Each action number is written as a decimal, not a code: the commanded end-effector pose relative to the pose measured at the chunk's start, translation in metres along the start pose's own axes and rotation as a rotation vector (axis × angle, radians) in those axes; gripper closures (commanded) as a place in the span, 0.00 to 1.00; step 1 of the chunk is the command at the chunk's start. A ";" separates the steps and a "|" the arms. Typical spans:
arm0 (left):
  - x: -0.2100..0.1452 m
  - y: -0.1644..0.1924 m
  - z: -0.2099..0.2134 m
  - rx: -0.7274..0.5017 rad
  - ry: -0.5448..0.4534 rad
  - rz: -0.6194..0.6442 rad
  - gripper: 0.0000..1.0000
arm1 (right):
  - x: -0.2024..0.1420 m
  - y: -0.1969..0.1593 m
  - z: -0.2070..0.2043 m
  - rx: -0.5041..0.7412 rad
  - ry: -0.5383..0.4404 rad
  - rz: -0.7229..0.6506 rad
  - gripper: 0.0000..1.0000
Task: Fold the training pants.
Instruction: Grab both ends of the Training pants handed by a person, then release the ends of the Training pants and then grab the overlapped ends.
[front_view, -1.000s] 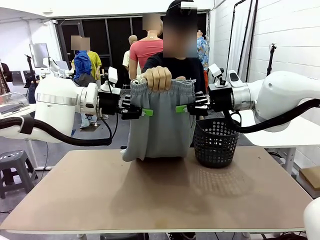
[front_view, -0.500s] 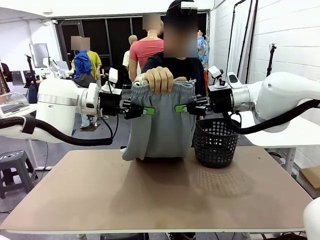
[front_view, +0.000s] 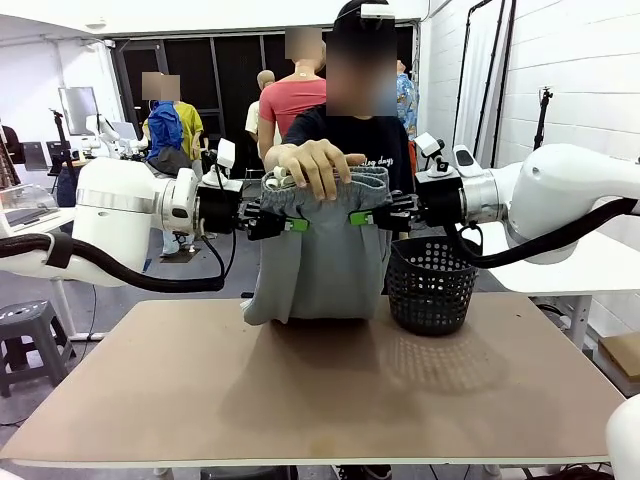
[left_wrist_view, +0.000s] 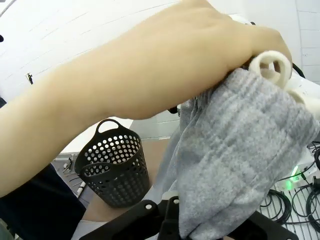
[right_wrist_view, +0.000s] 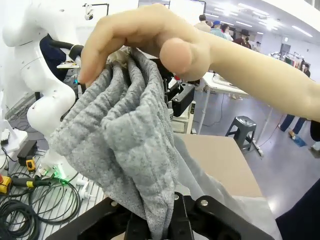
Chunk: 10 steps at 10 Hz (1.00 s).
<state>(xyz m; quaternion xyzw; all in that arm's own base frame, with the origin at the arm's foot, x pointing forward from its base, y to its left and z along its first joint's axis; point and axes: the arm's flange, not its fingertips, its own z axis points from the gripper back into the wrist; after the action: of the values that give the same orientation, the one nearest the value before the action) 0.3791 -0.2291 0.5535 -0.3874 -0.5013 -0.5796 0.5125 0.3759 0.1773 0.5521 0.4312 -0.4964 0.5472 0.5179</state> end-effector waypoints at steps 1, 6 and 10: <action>0.003 -0.002 -0.001 -0.002 -0.005 -0.004 1.00 | 0.001 0.003 -0.001 0.005 -0.003 0.002 1.00; 0.003 -0.002 -0.001 -0.002 -0.005 -0.004 1.00 | 0.001 0.003 -0.001 0.005 -0.003 0.002 1.00; 0.003 -0.002 -0.001 -0.002 -0.005 -0.004 1.00 | 0.001 0.003 -0.001 0.005 -0.003 0.002 1.00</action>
<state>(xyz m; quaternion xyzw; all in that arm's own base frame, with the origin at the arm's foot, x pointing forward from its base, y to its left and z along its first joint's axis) 0.3786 -0.2299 0.5535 -0.3874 -0.5009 -0.5803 0.5122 0.3760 0.1763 0.5521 0.4330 -0.4970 0.5459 0.5172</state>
